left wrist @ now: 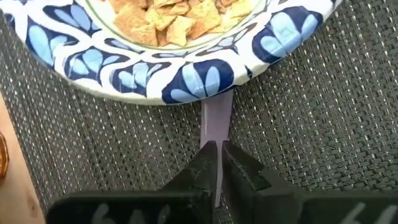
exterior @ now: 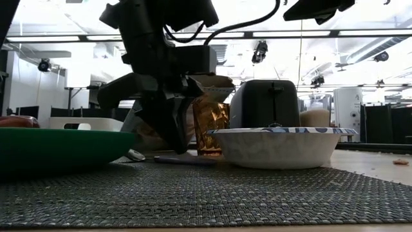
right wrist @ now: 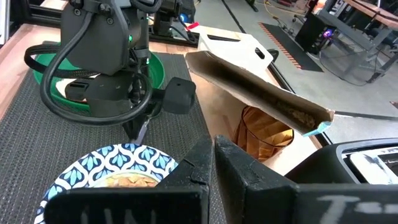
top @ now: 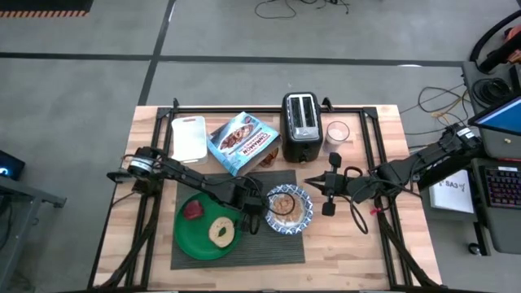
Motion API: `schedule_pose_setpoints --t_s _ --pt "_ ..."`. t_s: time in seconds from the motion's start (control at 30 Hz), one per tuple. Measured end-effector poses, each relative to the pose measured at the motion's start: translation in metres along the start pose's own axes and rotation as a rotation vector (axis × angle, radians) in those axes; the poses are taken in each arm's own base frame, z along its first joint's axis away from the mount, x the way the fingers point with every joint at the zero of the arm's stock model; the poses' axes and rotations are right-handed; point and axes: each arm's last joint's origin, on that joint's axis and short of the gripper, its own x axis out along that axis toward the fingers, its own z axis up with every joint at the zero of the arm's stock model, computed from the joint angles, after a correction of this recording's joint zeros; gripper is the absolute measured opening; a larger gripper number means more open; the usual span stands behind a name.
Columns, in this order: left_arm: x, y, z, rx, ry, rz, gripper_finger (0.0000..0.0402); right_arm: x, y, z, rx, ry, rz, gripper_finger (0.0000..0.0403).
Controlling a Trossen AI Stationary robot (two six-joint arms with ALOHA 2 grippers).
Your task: Arrange a breakfast setting
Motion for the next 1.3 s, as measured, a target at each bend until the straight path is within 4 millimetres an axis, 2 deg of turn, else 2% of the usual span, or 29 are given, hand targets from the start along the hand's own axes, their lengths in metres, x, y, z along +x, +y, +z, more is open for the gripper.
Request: schedule_pose_setpoints --t_s 0.17,0.43,0.53,0.7,1.13,1.3 --pt "0.0 0.0 -0.003 -0.049 0.032 -0.015 0.0045 0.0 0.0 0.0 0.0 0.0 0.0 0.0009" --pt "0.006 -0.001 -0.009 -0.059 0.033 -0.008 0.0155 0.0 0.0 0.0 0.0 0.0 0.0 0.0009" --pt "0.008 -0.001 -0.011 -0.043 0.027 -0.007 0.0169 0.0 0.0 0.0 0.0 0.0 0.0 0.0009" --pt "0.008 -0.001 -0.011 -0.039 0.026 -0.007 0.0145 0.0 0.0 0.0 -0.002 0.0 0.0 0.0009" --pt "0.009 0.001 -0.012 -0.04 0.017 0.004 0.0012 0.0 0.0 0.0 -0.007 0.0 0.0 0.0009" --pt "0.007 0.0 -0.009 0.003 0.015 -0.001 0.0001 0.0 0.0 0.0 -0.008 0.0 0.0 0.0009"
